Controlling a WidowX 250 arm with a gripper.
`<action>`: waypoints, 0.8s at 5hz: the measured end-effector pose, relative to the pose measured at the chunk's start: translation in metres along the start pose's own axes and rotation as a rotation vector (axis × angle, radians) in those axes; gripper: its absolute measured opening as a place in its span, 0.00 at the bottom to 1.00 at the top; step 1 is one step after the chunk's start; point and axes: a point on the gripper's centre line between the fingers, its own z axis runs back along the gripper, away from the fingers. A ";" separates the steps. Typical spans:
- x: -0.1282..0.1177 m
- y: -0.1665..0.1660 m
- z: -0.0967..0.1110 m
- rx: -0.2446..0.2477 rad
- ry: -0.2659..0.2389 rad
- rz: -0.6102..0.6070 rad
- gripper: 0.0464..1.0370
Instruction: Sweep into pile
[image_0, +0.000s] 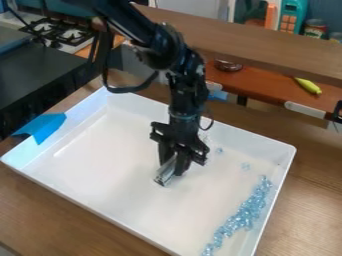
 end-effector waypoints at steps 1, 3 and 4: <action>0.001 -0.017 0.001 -0.022 0.009 -0.001 0.34; -0.002 -0.081 0.014 -0.112 0.056 -0.055 0.34; -0.002 -0.090 0.017 -0.128 0.061 -0.053 0.34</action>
